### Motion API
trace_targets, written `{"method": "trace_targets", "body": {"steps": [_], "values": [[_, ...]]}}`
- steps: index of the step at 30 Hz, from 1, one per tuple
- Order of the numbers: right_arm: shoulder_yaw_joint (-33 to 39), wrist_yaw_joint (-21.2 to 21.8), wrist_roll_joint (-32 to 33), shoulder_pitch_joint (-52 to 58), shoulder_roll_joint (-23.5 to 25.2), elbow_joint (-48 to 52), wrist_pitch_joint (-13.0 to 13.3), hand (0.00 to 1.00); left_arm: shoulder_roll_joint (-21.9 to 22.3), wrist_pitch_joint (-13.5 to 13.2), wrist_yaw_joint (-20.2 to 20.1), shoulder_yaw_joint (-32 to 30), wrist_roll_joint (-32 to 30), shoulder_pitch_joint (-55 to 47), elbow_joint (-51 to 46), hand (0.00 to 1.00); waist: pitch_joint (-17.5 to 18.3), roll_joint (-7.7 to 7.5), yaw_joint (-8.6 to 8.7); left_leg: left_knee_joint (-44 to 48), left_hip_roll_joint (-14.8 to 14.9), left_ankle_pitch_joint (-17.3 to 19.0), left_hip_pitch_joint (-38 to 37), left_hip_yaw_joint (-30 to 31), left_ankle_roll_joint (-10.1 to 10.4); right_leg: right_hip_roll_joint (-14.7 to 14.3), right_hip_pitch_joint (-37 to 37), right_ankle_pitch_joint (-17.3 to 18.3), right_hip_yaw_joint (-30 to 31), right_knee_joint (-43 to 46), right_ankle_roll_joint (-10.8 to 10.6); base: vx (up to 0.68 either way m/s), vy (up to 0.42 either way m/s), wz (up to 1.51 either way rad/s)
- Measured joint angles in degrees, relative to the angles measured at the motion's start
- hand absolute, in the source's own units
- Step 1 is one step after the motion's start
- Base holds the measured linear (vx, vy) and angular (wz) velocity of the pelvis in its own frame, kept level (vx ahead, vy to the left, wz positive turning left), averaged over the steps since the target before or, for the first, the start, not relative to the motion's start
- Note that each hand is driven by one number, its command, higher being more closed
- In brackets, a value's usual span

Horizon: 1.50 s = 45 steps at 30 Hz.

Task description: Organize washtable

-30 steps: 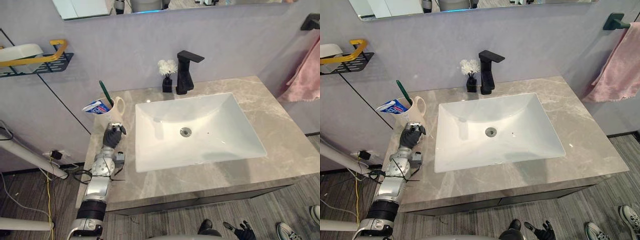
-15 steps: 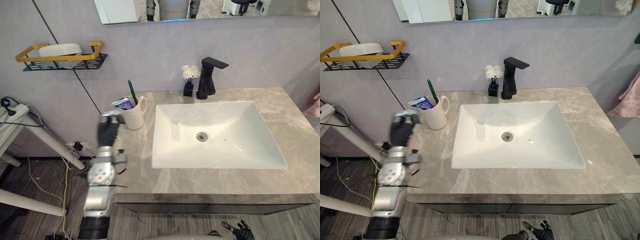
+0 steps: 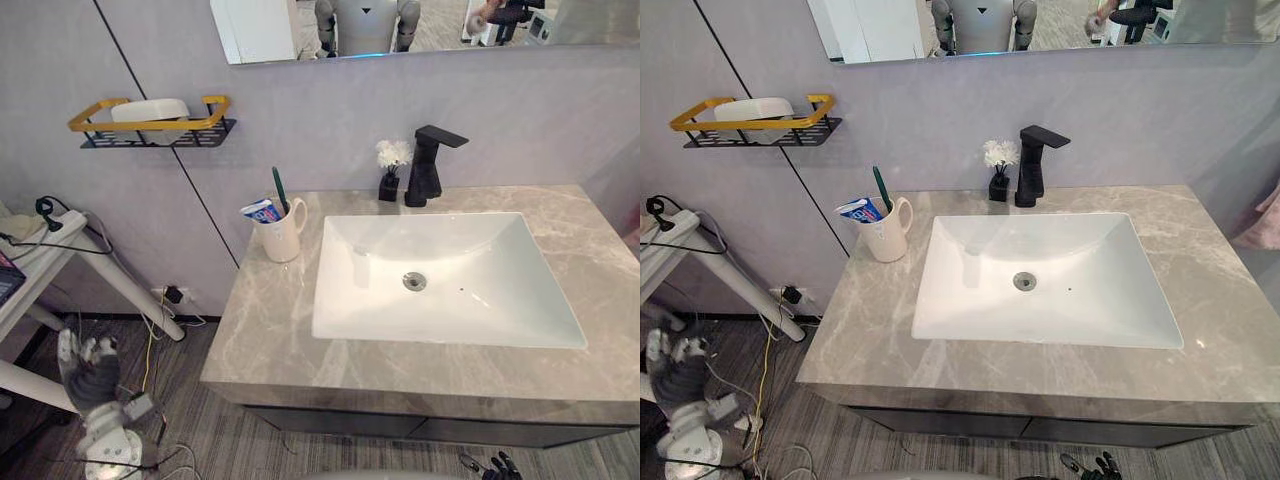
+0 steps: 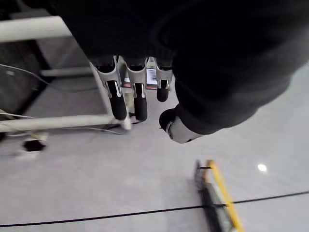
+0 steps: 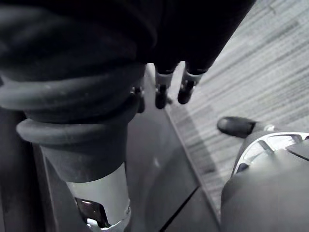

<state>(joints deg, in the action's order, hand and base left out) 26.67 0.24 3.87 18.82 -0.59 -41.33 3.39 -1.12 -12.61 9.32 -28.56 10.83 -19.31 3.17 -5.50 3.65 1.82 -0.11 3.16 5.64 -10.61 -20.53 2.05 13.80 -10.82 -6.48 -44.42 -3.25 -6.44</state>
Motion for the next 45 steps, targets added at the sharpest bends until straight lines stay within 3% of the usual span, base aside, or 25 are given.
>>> {"method": "trace_targets", "body": {"steps": [5, 10, 14, 16, 18, 20, 21, 22, 23, 26, 30, 33, 34, 37, 39, 43, 44, 45], "values": [[-3.84, -0.09, 0.02, -2.48, -0.02, -0.07, -0.1, 0.0, 0.64, 4.65, -3.17, 9.83, -0.28, -0.01, 21.19, 0.0, 0.34, -0.33, 0.08, -0.01, 0.01, -0.01, -0.05, -0.07, -0.01, -0.08, 0.03, 0.01, -0.03, -0.09, 0.0, 0.07, 0.028, 0.0], [-4.69, -0.58, 0.0, -3.7, -0.01, -3.38, 0.05, 0.0, 0.98, 5.98, -5.47, 19.9, -3.34, 0.14, 36.38, 0.0, 0.42, -1.13, 0.2, 0.07, 0.06, -0.01, -0.92, -0.8, 0.0, -0.19, -0.04, -0.17, 0.66, -0.31, -0.27, 0.07, 0.028, -0.07], [-6.36, -1.31, -0.38, -3.56, -0.12, -5.28, 0.12, 0.0, 0.96, 5.87, -6.55, 23.83, -5.08, 0.55, 39.58, 0.0, 0.01, -1.15, 0.39, 0.03, 0.49, 0.0, -0.98, -1.84, 0.06, -0.7, 0.08, -0.19, 1.77, -0.69, -0.13, 0.01, 0.014, -0.13], [-7.11, -1.46, -1.18, -3.71, -0.98, -5.23, 0.28, 0.0, 0.88, 5.91, -6.48, 25.05, -5.64, 1.17, 40.61, 0.0, -0.16, -0.33, 0.6, -0.02, 0.62, 0.0, -0.95, -2.18, 0.09, -0.63, 0.66, 0.13, 2.31, -0.01, 0.07, -0.01, 0.02, -0.16], [-8.2, -1.53, -1.35, -4.17, -2.45, -5.24, 0.28, 0.0, 0.92, 5.89, -6.35, 27.0, -5.92, 2.84, 41.9, 0.0, -0.51, 0.54, 0.54, 0.13, 0.88, -0.1, 0.42, -1.92, 0.18, 1.39, 4.58, 3.75, 4.54, 7.63, 0.31, -0.01, 0.043, -0.03], [-8.97, -1.54, -1.57, -4.73, -2.32, -5.42, 0.28, 0.0, 0.26, 5.93, -5.8, 28.79, -6.11, 4.26, 42.33, 0.0, -0.96, -0.49, 0.7, 1.13, 0.83, -0.3, 2.01, -0.78, 0.11, 2.5, 9.26, 9.11, 14.09, 15.58, 2.0, -0.02, -0.001, 0.32], [-10.48, -1.59, -1.5, -5.17, -1.85, -6.57, 0.28, 0.0, -1.0, 6.07, -5.32, 29.71, -6.66, 5.72, 42.93, 0.0, -1.37, -1.67, 0.74, 2.01, 0.29, -0.76, 3.25, 0.51, 0.26, 2.35, 12.1, 13.38, 23.7, 20.1, 1.79, -0.02, -0.089, 0.64], [-11.8, -1.59, -1.1, -5.68, -1.69, -7.42, 0.27, 0.0, -2.08, 6.05, -5.25, 29.75, -6.91, 6.32, 42.79, 0.0, -1.55, -3.88, 0.6, 2.48, -0.06, -1.06, 3.93, 1.67, 0.6, 2.33, 13.28, 15.48, 27.84, 22.23, -0.08, -0.05, -0.221, 0.8], [-13.57, -1.58, -1.02, -5.84, -1.75, -7.59, 0.28, 0.0, -3.1, 6.23, -4.78, 29.72, -6.8, 7.18, 43.06, 0.0, -2.65, -5.18, 0.46, 2.88, 0.07, -1.59, 4.2, 3.73, 1.35, 2.12, 13.38, 17.09, 28.78, 24.31, -0.73, -0.05, -0.217, 0.74], [-15.7, -1.25, 0.21, -5.99, -2.29, -7.1, 0.62, 0.0, -3.22, 6.17, -4.07, 30.31, -6.84, 7.19, 42.89, 0.0, -2.88, -4.83, 0.28, 2.92, 2.28, -3.53, 6.79, 7.61, 3.12, -0.61, 12.75, 18.35, 26.97, 23.5, 0.02, -0.05, -0.205, 0.68], [-15.75, -1.85, 2.84, -6.15, -3.81, -7.5, 0.7, 0.0, -2.67, 6.88, -3.88, 31.94, -7.09, 8.28, 42.89, 0.0, -4.02, -1.76, -0.5, 2.42, 5.44, -7.14, 9.72, 12.78, 3.85, -5.26, 8.01, 14.95, 19.79, 15.38, 2.47, -0.05, -0.171, 0.78], [-15.98, -2.98, 2.81, -8.02, -4.38, -8.74, 0.67, 0.0, -2.71, 7.19, -3.84, 33.34, -8.33, 9.3, 42.53, 0.0, -4.66, -1.27, -1.06, 0.12, 5.51, -14.76, 13.02, 11.29, 2.67, -6.06, 8.79, 13.36, 15.64, 12.92, 4.34, -0.14, -0.066, 0.73], [-15.89, -3.54, 2.76, -8.51, -4.48, -9.15, 0.6, 0.0, -2.84, 7.23, -3.84, 33.74, -9.44, 9.56, 42.34, 0.0, -5.09, -1.65, -0.99, 0.0, 5.57, -15.95, 13.99, 8.21, 2.65, -4.71, 9.42, 12.76, 12.84, 11.46, 5.9, -0.15, -0.014, 0.52], [-15.98, -3.82, 2.57, -8.86, -4.6, -8.8, 0.62, 0.0, -3.3, 7.39, -3.85, 34.09, -10.6, 9.62, 42.6, 0.0, -5.34, -1.9, -0.84, 12.03, 6.81, -7.74, 13.44, -4.04, -0.65, -2.53, 9.6, 11.93, 11.32, 11.88, 5.85, -0.15, -0.019, 0.39], [-16.73, -3.74, 2.48, -9.52, -5.03, -8.78, 0.68, 0.0, -2.79, 7.37, -3.87, 34.69, -11.74, 9.68, 43.79, 0.0, -5.0, -1.41, 0.64, 17.81, 9.17, -3.05, 8.4, -15.87, -1.63, -0.43, 9.06, 10.44, 9.04, 10.79, 5.63, -0.15, 0.118, 0.55], [-17.06, -3.71, 2.35, -9.58, -6.22, -9.1, 0.73, 0.0, -0.05, 7.85, -3.94, 35.46, -13.46, 11.69, 45.98, 0.0, -3.64, 0.32, 1.1, 17.78, 15.6, -2.06, 5.07, -30.23, -2.3, 1.69, 10.87, 8.45, 3.13, 11.56, 4.21, -0.11, 0.229, 0.95], [-16.86, -3.68, 2.25, -10.38, -6.48, -9.68, 0.6, 0.0, 0.97, 7.97, -4.09, 35.94, -13.91, 12.32, 46.08, 0.0, -3.43, 1.06, 1.35, 17.02, 14.83, -1.05, 6.03, -32.47, -0.9, 2.6, 10.89, 7.63, 1.04, 11.98, 3.34, -0.15, 0.359, 1.47], [-16.4, -3.67, 2.27, -10.7, -5.62, -10.12, 0.47, 0.0, 1.27, 8.39, -4.15, 37.01, -14.41, 13.12, 46.96, 0.0, -3.32, -0.37, 2.09, 15.03, 12.68, -0.93, 6.83, -32.71, -0.84, 3.18, 9.05, 6.44, -1.49, 10.18, 2.4, -0.15, 0.359, 1.44]]}}
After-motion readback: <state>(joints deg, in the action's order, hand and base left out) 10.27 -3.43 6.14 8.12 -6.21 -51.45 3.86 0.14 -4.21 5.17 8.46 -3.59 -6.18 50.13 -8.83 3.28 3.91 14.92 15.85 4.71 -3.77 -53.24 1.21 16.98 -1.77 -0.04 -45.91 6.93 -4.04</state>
